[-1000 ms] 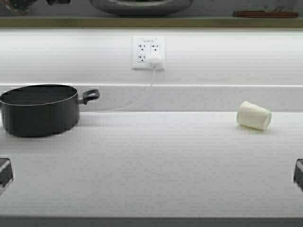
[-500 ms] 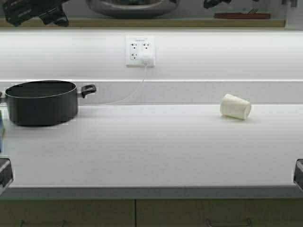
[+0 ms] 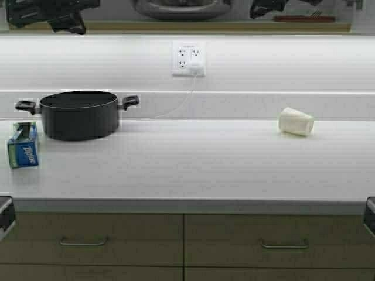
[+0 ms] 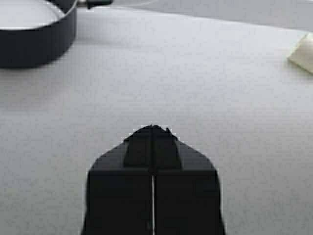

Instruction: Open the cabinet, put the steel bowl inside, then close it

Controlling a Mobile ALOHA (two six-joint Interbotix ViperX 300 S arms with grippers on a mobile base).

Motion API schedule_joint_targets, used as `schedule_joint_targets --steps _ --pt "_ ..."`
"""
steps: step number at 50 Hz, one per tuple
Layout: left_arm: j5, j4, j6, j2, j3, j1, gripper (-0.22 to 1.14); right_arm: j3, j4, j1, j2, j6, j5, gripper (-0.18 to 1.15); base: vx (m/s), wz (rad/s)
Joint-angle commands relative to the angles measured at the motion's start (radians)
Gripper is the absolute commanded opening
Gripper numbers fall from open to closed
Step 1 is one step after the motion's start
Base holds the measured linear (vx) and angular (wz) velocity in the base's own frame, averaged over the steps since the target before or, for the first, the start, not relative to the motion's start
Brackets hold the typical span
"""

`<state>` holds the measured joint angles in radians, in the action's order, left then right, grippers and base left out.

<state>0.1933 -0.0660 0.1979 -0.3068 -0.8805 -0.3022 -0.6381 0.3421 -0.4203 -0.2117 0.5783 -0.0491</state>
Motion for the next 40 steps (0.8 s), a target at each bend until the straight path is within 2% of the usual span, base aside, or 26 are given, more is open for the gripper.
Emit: schedule_joint_targets --steps 1,9,16,25,40 --pt "-0.020 0.005 -0.009 -0.009 0.018 0.000 0.05 -0.002 0.003 0.003 -0.011 -0.020 0.002 0.07 -0.23 0.04" --pt "-0.048 0.006 -0.023 -0.023 0.008 0.043 0.05 -0.020 0.005 0.023 -0.018 -0.032 -0.018 0.07 -0.21 -0.03" --pt "-0.069 0.006 -0.035 -0.063 -0.012 0.141 0.05 -0.061 0.009 0.037 -0.071 -0.035 -0.025 0.07 -0.20 -0.07" --pt "-0.163 0.006 -0.038 -0.133 0.008 0.282 0.05 -0.084 0.041 0.106 -0.186 -0.041 -0.066 0.07 -0.20 -0.07" --pt "-0.275 0.040 -0.074 -0.221 0.069 0.388 0.05 -0.052 0.126 0.232 -0.281 -0.052 -0.161 0.07 -0.18 -0.04"
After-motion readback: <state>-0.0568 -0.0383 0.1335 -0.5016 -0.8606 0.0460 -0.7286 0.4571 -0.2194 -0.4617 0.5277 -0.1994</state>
